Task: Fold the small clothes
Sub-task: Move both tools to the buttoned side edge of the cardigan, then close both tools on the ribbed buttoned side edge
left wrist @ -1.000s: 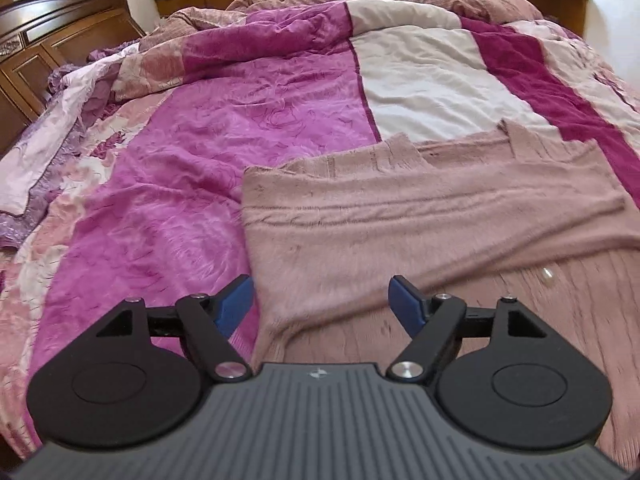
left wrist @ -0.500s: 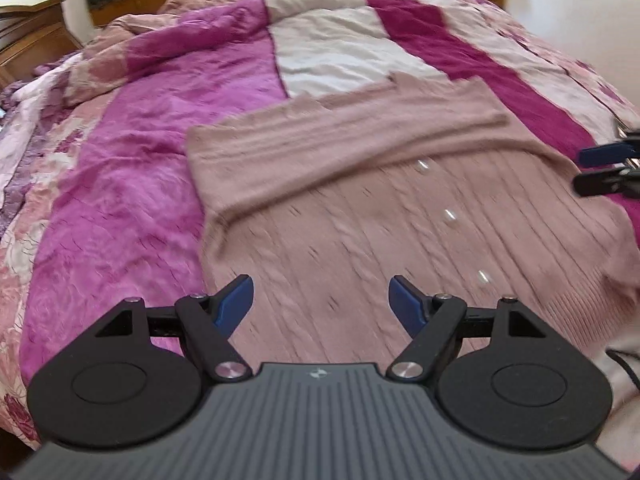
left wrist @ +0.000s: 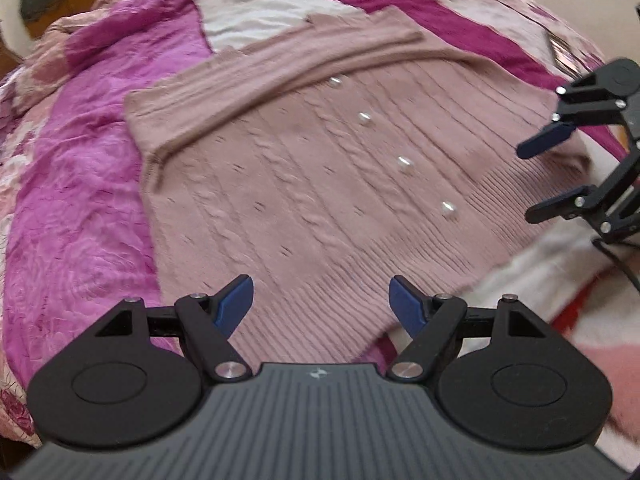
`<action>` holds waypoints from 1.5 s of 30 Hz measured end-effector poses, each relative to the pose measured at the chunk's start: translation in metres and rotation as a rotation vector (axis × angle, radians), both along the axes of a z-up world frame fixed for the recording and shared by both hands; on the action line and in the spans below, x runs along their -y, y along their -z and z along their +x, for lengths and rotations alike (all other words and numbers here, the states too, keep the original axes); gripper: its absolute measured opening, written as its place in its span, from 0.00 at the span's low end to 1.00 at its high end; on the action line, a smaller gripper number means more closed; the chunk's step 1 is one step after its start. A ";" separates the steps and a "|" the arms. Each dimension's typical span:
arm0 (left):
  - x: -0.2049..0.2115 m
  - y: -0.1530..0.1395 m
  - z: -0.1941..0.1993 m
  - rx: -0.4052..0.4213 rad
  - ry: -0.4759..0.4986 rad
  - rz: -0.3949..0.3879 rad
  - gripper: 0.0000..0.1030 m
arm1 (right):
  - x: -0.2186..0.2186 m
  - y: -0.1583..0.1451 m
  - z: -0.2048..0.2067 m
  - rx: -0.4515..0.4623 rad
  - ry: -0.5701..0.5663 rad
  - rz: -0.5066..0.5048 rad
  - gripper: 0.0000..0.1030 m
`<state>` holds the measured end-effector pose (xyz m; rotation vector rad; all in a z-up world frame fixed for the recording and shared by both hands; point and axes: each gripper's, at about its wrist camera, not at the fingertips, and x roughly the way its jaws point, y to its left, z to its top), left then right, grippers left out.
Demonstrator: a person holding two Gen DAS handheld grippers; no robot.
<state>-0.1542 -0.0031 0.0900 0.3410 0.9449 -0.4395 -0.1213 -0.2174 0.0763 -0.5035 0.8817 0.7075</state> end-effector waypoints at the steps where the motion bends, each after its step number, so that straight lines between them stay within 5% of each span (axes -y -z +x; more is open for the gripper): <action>1: 0.001 0.000 -0.003 -0.007 0.020 0.007 0.78 | -0.001 0.002 -0.002 -0.002 -0.021 -0.024 0.55; 8: 0.007 0.021 -0.013 -0.009 0.123 0.189 0.78 | -0.005 0.019 -0.010 0.028 -0.069 -0.190 0.56; 12: 0.006 0.033 -0.005 -0.010 0.114 0.216 0.84 | -0.007 0.025 -0.007 0.064 -0.054 -0.207 0.58; 22: 0.013 0.050 0.020 0.036 0.056 0.241 0.85 | -0.003 0.029 0.005 0.095 0.029 -0.183 0.58; 36: 0.005 0.058 0.028 0.033 -0.023 0.173 0.84 | 0.011 0.039 0.007 0.129 0.114 -0.139 0.55; 45: 0.002 0.056 0.028 0.030 -0.048 0.135 0.75 | 0.011 0.034 0.004 0.137 0.120 -0.114 0.29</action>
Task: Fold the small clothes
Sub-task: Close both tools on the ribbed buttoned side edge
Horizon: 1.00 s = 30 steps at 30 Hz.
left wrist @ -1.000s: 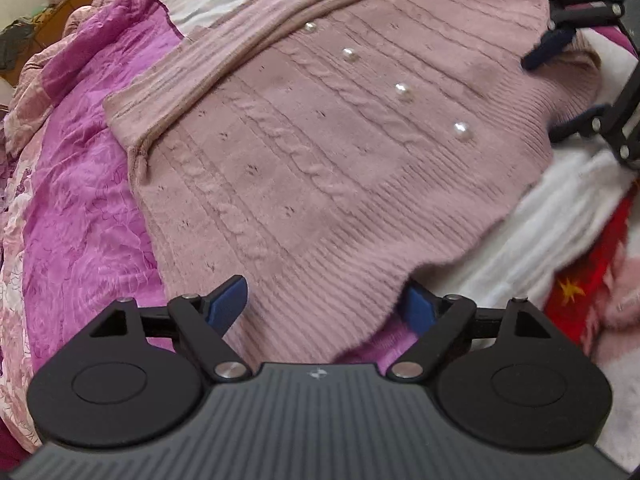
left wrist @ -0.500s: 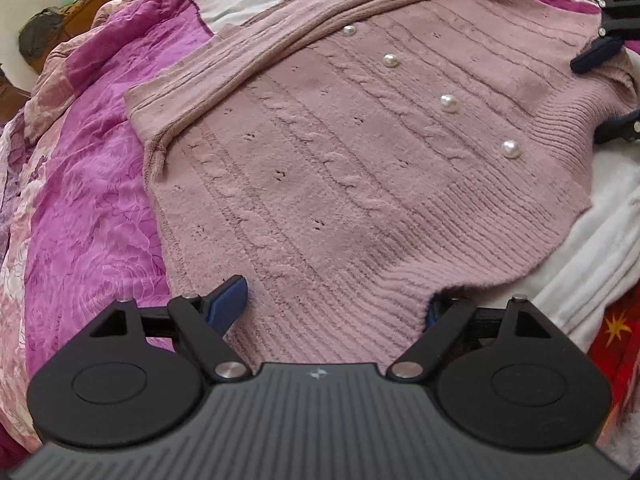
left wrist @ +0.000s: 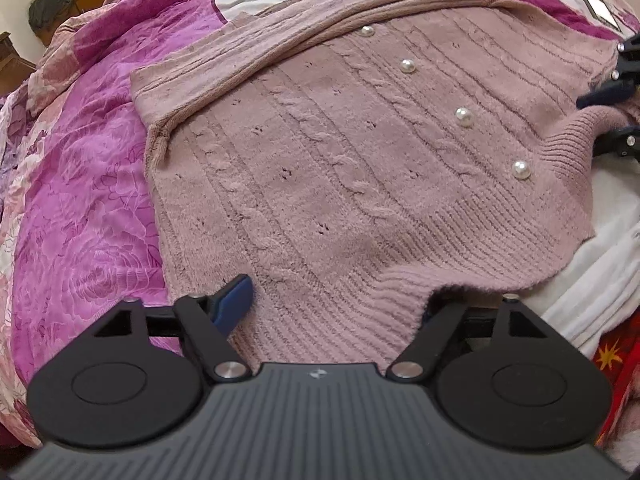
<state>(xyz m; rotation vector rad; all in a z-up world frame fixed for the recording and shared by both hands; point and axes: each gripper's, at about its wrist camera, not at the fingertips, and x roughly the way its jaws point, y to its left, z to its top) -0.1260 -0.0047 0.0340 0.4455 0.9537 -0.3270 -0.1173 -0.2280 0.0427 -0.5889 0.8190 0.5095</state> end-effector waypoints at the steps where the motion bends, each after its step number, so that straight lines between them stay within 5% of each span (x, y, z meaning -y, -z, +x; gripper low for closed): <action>1: 0.000 -0.001 0.000 0.000 -0.002 -0.006 0.74 | 0.000 0.000 0.000 0.001 0.001 -0.001 0.28; 13: -0.001 -0.004 0.000 -0.004 -0.005 -0.040 0.63 | -0.001 -0.004 0.002 0.006 0.019 0.016 0.20; 30: -0.004 -0.017 0.001 -0.006 -0.028 -0.131 0.21 | 0.003 -0.019 0.006 0.054 0.096 0.099 0.15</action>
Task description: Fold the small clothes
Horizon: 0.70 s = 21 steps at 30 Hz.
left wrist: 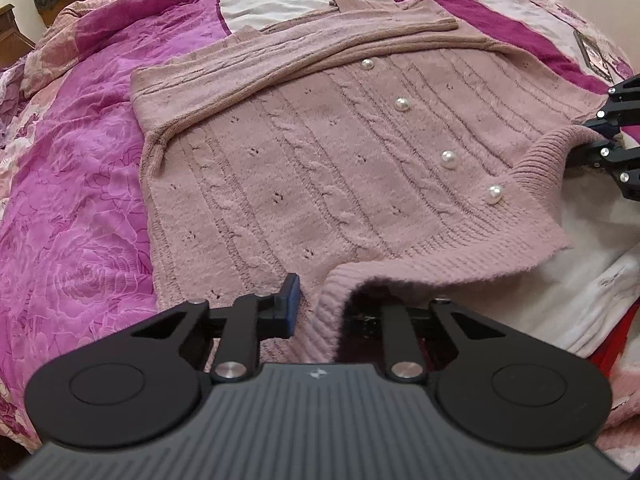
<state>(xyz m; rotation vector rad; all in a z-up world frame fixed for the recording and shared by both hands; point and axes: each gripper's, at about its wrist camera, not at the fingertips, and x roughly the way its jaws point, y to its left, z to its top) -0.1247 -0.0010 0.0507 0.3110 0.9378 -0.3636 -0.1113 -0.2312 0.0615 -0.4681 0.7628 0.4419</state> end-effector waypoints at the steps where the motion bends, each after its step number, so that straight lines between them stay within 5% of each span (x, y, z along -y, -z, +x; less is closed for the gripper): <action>1: 0.000 -0.001 0.000 0.002 -0.001 -0.002 0.20 | 0.000 -0.001 0.000 0.003 0.004 0.004 0.15; 21: -0.006 -0.032 0.000 0.128 -0.087 -0.062 0.13 | 0.003 -0.027 0.010 0.178 0.127 0.107 0.14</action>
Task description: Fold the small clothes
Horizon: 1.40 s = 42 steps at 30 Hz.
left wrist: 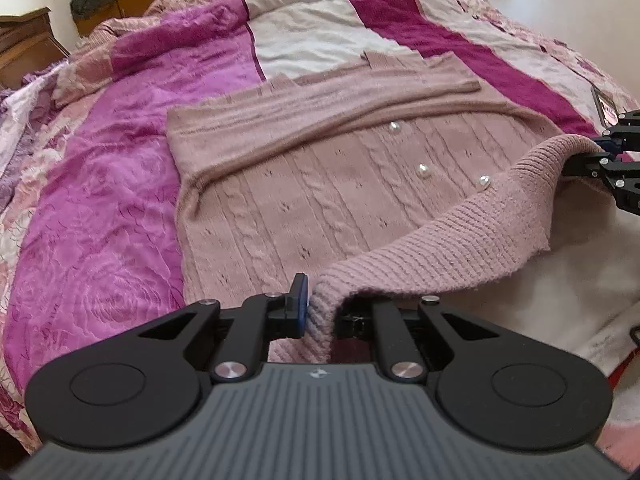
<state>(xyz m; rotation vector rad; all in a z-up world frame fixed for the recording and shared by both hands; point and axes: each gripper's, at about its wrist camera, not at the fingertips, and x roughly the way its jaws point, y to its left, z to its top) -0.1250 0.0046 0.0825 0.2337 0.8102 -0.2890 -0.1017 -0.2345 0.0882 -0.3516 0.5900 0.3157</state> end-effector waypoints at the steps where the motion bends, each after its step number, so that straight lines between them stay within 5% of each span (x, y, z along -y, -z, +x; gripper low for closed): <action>1: 0.000 -0.002 0.000 0.011 -0.006 -0.005 0.12 | 0.000 -0.001 0.000 0.009 0.005 0.003 0.14; 11: -0.004 -0.023 0.025 0.104 -0.086 -0.104 0.09 | 0.003 -0.018 0.021 0.092 0.063 0.061 0.14; 31: 0.006 -0.093 0.130 0.285 -0.151 -0.138 0.08 | 0.008 -0.055 0.103 0.226 0.141 0.133 0.09; 36: 0.016 -0.102 0.169 0.306 -0.143 -0.128 0.07 | 0.011 -0.046 0.142 0.137 0.123 0.162 0.09; 42: 0.020 -0.064 0.205 0.169 -0.160 -0.100 0.08 | 0.018 0.000 0.184 -0.022 0.141 0.115 0.12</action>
